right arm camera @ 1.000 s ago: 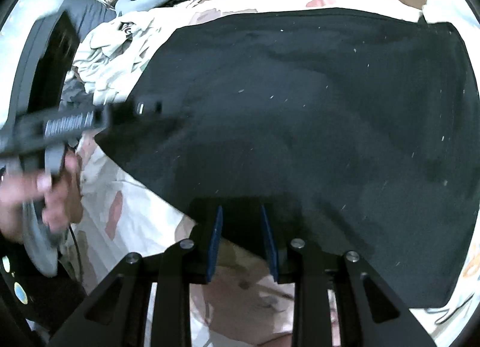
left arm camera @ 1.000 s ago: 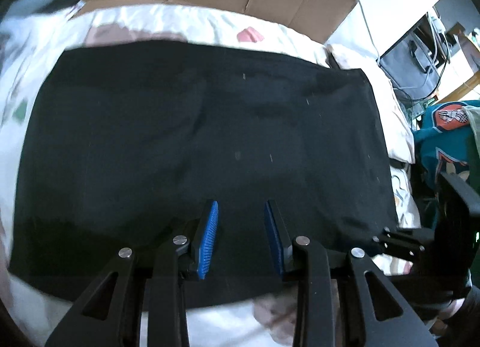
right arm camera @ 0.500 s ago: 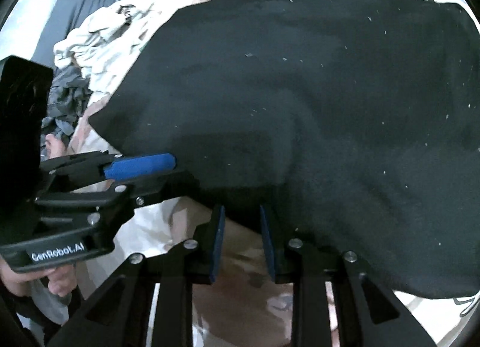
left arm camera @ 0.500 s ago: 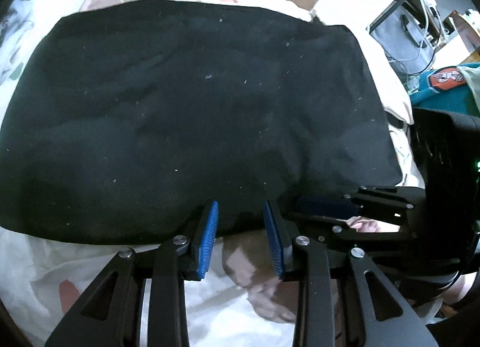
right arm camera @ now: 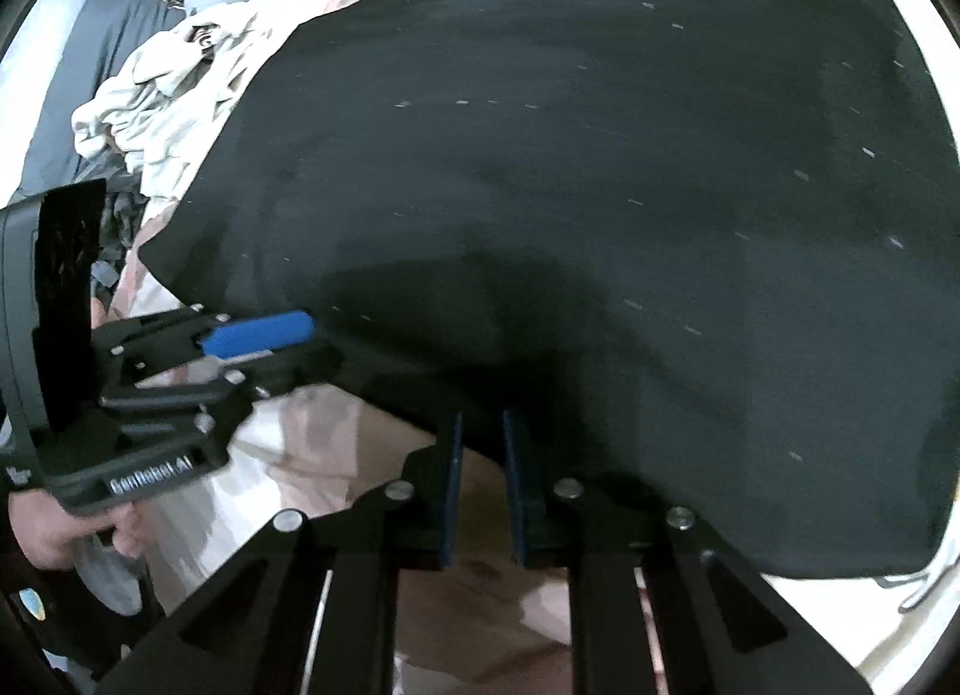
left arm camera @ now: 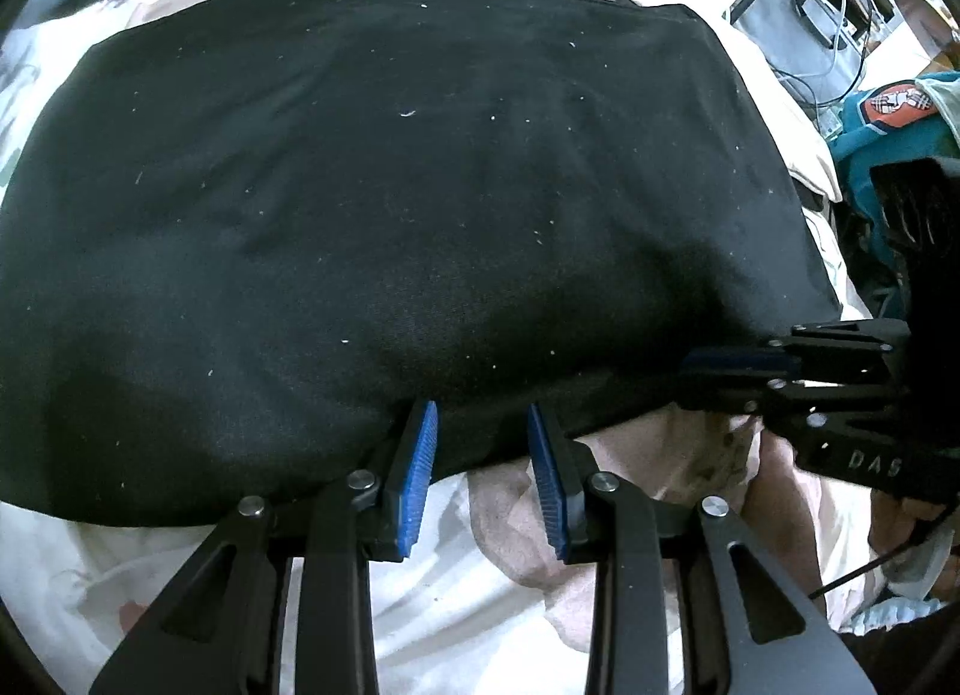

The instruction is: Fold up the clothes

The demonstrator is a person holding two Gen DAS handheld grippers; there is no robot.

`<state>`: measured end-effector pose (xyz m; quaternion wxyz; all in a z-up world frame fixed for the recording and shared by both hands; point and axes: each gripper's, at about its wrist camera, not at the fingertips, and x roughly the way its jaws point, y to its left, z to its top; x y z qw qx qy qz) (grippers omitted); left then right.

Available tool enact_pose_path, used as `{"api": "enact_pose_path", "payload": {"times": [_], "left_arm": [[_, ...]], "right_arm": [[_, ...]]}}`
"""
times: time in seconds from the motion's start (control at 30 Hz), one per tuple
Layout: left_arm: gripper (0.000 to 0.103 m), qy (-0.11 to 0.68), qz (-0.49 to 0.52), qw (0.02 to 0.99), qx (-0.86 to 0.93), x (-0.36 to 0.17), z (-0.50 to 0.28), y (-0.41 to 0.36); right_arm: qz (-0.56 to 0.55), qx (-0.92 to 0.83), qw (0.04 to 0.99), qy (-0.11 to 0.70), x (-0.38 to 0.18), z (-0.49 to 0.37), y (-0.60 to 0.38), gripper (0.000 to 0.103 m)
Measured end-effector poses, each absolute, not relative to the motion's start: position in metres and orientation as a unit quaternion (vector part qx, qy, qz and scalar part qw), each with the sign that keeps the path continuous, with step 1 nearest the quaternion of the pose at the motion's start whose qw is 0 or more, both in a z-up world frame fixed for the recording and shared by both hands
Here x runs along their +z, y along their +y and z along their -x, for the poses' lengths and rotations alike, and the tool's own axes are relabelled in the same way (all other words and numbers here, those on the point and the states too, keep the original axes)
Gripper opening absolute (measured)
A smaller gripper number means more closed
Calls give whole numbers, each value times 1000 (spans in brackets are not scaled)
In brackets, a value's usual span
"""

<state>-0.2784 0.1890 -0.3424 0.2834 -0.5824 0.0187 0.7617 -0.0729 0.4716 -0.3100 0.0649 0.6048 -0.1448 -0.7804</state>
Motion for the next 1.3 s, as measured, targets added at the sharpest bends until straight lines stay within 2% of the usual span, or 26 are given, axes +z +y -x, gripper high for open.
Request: {"api": "enact_pose_path", "payload": {"times": [0.23, 0.73, 1.1, 1.3], "left_arm": [[32, 16, 580, 287, 762, -343, 279, 189], [32, -18, 594, 255, 763, -323, 269, 163], [31, -43, 616, 233, 751, -340, 274, 149], [31, -58, 609, 204, 764, -312, 275, 121]], "right_arm": [[-602, -780, 29, -167, -306, 58, 499, 7], [-578, -785, -64, -214, -292, 30, 556, 7], [-563, -799, -35, -210, -267, 43, 537, 7], [-551, -810, 6, -201, -257, 64, 508, 7]]}}
